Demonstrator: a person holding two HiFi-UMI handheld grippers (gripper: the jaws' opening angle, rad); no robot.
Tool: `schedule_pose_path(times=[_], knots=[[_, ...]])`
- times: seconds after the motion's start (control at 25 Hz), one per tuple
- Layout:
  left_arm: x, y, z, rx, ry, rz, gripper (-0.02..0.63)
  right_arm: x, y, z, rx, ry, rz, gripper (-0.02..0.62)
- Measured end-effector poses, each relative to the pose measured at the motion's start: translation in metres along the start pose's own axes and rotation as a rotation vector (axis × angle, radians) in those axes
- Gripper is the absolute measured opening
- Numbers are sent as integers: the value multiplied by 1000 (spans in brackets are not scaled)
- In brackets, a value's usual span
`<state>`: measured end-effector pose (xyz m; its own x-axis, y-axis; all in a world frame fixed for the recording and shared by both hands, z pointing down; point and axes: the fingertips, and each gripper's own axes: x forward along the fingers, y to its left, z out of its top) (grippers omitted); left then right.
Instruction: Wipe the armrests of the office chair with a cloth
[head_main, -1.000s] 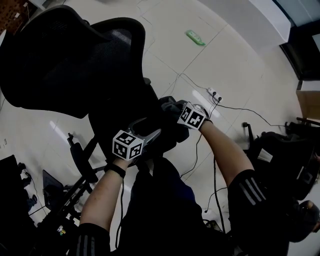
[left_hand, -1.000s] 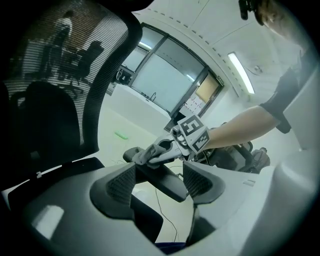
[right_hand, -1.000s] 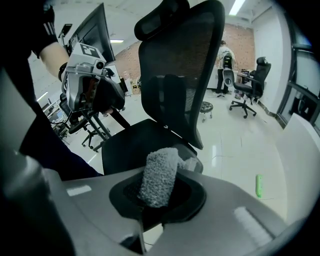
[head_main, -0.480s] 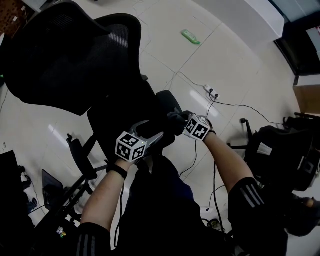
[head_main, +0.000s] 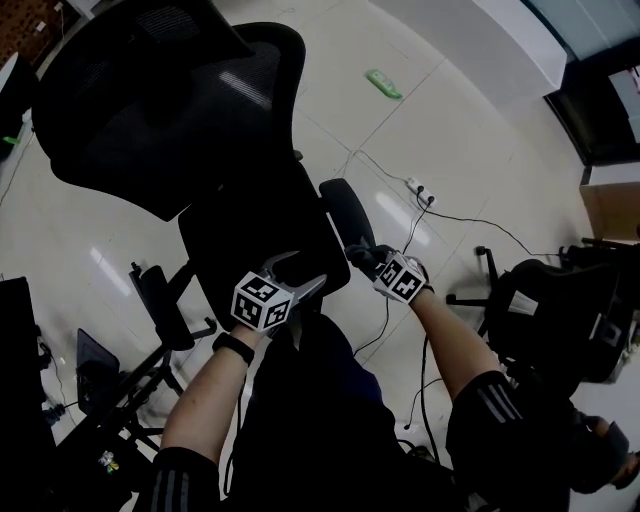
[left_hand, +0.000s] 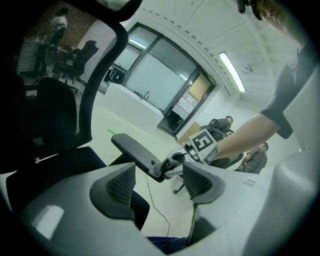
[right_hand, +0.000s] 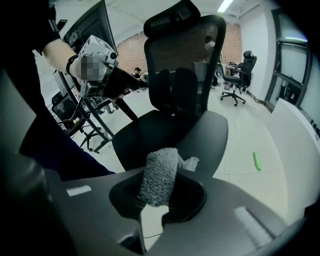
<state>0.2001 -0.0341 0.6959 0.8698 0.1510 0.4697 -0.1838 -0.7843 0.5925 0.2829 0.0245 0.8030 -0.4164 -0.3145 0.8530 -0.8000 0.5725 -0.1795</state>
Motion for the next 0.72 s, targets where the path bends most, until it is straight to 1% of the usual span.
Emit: schedule_pose_path(times=[0.16, 0.28, 0.36, 0.44, 0.52, 0.72], knots=[[-17, 4, -6, -9, -15, 8, 321, 3, 16, -3, 19, 28, 5, 35], [-29, 4, -9, -17, -25, 11, 321, 6, 34, -6, 24, 73, 38, 35], [-36, 3, -11, -20, -33, 16, 321, 6, 45, -2, 28, 71, 53, 35], [-45, 4, -9, -26, -49, 30, 321, 4, 50, 13, 47, 26, 54, 35], [-54, 6, -4, -31, -71, 44, 321, 2, 51, 34, 41, -18, 54, 35], [-86, 21, 6, -50, -142, 75, 321, 11, 47, 107, 12, -104, 65, 35]])
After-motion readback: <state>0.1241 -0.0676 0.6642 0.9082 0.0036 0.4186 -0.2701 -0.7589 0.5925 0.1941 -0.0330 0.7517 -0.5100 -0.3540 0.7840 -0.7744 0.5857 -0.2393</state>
